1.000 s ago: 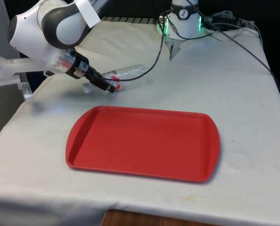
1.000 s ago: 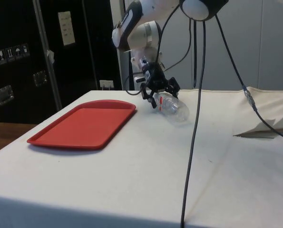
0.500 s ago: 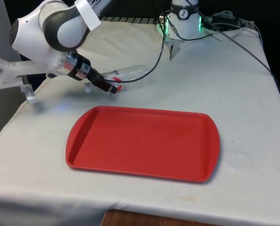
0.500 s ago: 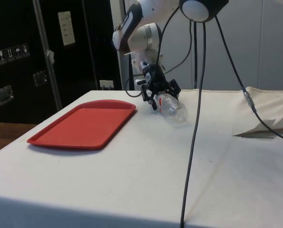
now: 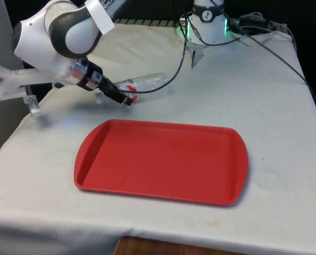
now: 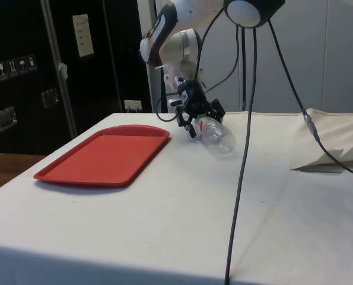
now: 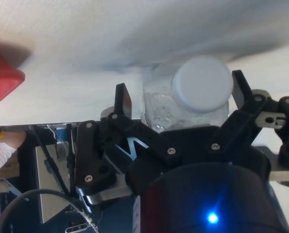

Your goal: Place the bottle upright on the tray.

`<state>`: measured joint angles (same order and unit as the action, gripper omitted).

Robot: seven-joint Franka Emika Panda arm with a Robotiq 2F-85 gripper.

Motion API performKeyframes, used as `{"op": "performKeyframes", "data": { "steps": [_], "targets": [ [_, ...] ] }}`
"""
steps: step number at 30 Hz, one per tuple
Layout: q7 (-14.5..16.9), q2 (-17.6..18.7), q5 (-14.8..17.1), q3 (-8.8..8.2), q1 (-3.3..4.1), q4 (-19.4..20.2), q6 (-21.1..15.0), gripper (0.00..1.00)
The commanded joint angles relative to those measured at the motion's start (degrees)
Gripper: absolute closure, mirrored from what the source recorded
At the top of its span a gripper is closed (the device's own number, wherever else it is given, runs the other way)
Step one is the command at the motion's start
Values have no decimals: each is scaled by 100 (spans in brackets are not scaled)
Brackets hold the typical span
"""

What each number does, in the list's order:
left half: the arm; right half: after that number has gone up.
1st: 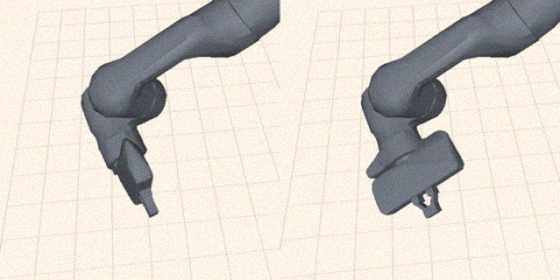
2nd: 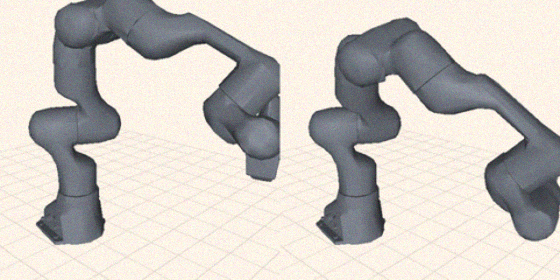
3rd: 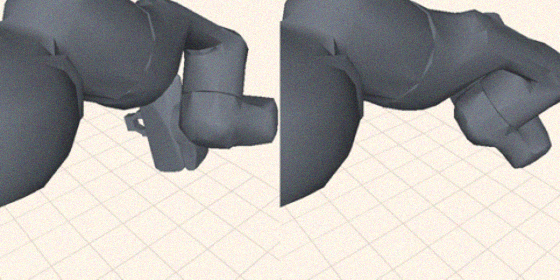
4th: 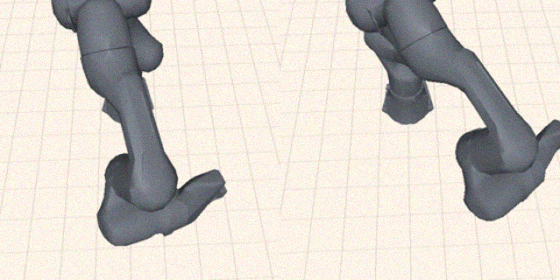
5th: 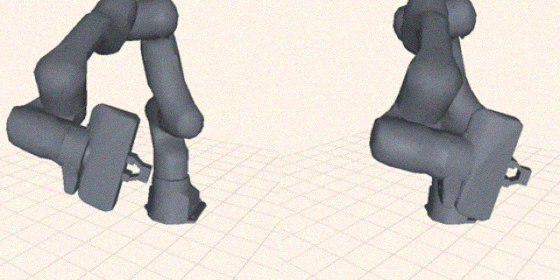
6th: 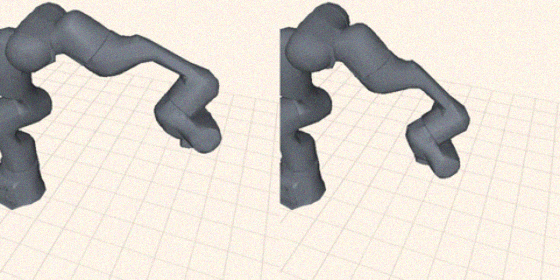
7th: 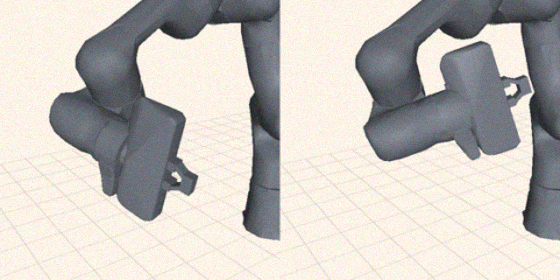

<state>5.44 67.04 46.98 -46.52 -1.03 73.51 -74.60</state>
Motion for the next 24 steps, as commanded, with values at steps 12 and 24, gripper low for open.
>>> {"op": "performKeyframes", "data": {
  "steps": [12, 24],
  "targets": [
    [-17, 17, 0, 6, -6, -34, 52, 42],
    [0, 29, 34, -69, 29, -46, 149, 68]
  ]
}}
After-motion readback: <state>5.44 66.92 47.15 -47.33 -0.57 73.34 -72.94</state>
